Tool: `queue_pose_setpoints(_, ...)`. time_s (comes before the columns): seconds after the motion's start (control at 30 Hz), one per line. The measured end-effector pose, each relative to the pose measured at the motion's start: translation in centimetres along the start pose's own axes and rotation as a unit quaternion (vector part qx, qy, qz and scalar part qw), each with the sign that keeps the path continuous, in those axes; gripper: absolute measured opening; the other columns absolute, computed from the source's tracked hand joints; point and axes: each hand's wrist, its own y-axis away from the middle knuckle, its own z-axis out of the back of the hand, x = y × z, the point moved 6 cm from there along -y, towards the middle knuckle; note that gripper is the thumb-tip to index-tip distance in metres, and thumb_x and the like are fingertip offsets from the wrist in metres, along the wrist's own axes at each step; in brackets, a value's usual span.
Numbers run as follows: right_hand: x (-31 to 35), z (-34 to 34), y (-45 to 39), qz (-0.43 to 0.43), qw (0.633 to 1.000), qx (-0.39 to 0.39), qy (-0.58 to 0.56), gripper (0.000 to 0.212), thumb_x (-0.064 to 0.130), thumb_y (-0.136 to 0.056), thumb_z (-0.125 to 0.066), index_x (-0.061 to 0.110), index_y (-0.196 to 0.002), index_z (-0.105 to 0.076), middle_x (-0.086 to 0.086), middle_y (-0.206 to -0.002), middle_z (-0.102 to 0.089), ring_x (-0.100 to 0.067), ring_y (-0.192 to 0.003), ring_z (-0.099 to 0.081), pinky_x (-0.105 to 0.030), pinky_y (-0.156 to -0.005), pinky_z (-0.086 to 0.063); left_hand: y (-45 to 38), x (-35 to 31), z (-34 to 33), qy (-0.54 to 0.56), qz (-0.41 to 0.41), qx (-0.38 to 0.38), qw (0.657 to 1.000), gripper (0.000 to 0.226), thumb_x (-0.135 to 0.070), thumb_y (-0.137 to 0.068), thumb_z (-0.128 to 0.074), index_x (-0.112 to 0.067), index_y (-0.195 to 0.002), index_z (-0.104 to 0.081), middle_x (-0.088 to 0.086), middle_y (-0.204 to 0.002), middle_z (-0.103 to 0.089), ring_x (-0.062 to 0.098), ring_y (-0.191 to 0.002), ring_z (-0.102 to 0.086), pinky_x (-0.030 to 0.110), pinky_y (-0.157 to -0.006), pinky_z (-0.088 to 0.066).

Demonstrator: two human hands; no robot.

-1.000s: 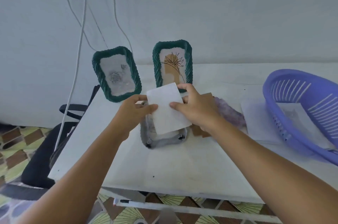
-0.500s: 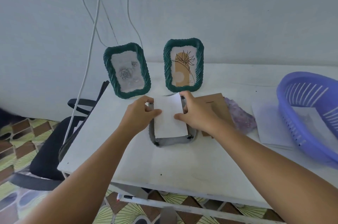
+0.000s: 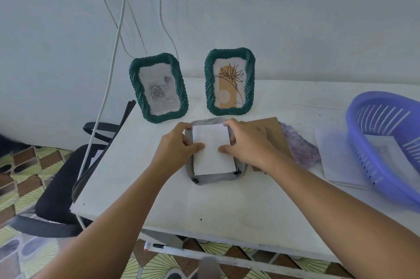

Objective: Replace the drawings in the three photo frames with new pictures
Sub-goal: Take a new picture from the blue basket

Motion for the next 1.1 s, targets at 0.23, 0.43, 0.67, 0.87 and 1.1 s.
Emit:
queue_pose_setpoints(0.23, -1.2, -0.8, -0.8, 0.011, 1.0, 0.023, -0.002, 0.06, 0.057, -0.085, -0.07, 0.034, -0.139, -0.057, 0.013, -0.102, -0.054, -0.017, -0.111, -0.055, -0.051, -0.103, -0.039, -0.1, 0.8, -0.2, 0.003, -0.024, 0.008, 1.0, 0.041, -0.035, -0.082, -0.083, -0.031, -0.12, -0.071, -0.009, -0.073, -0.062, 0.002, -0.061, -0.052, 0.012, -0.061, -0.041)
queue_pose_setpoints(0.43, -1.3, -0.7, -0.8, 0.017, 1.0, 0.021, 0.006, 0.058, 0.055, -0.087, -0.069, 0.033, -0.14, -0.057, 0.007, -0.11, -0.062, -0.018, -0.112, -0.056, -0.047, -0.1, -0.041, -0.2, 0.9, -0.3, -0.011, -0.036, -0.006, 0.999, 0.04, -0.038, -0.084, -0.081, -0.03, -0.122, -0.073, -0.01, -0.076, -0.059, 0.003, -0.062, -0.05, 0.011, -0.062, -0.039)
queue_pose_setpoints(0.67, -1.1, -0.3, -0.6, 0.022, 1.0, 0.006, -0.007, 0.052, 0.048, -0.088, -0.072, 0.028, -0.134, -0.06, 0.013, -0.088, -0.061, -0.012, -0.096, -0.056, -0.043, -0.093, -0.046, -0.5, 0.4, -0.6, -0.037, -0.04, 0.0, 0.999, 0.041, -0.038, -0.088, -0.077, -0.03, -0.128, -0.07, -0.004, -0.083, -0.058, 0.009, -0.073, -0.052, 0.016, -0.065, -0.04)
queue_pose_setpoints(0.87, -1.0, -0.5, -0.5, 0.014, 1.0, 0.02, -0.006, 0.057, 0.049, -0.089, -0.07, 0.027, -0.14, -0.056, 0.009, -0.099, -0.061, -0.017, -0.1, -0.058, -0.044, -0.094, -0.046, -0.3, 0.4, -0.6, -0.044, -0.039, -0.005, 0.998, 0.041, -0.039, -0.089, -0.075, -0.031, -0.128, -0.069, -0.005, -0.081, -0.056, 0.008, -0.071, -0.051, 0.015, -0.064, -0.039)
queue_pose_setpoints(1.1, -0.8, -0.3, -0.4, 0.019, 1.0, 0.019, 0.015, 0.058, 0.052, -0.09, -0.068, 0.028, -0.142, -0.055, 0.01, -0.101, -0.057, -0.017, -0.102, -0.057, -0.041, -0.094, -0.044, -0.5, 0.8, -0.5, 0.002, -0.022, -0.001, 1.0, 0.041, -0.037, -0.086, -0.079, -0.029, -0.126, -0.071, -0.01, -0.072, -0.053, 0.007, -0.064, -0.047, 0.018, -0.062, -0.038)
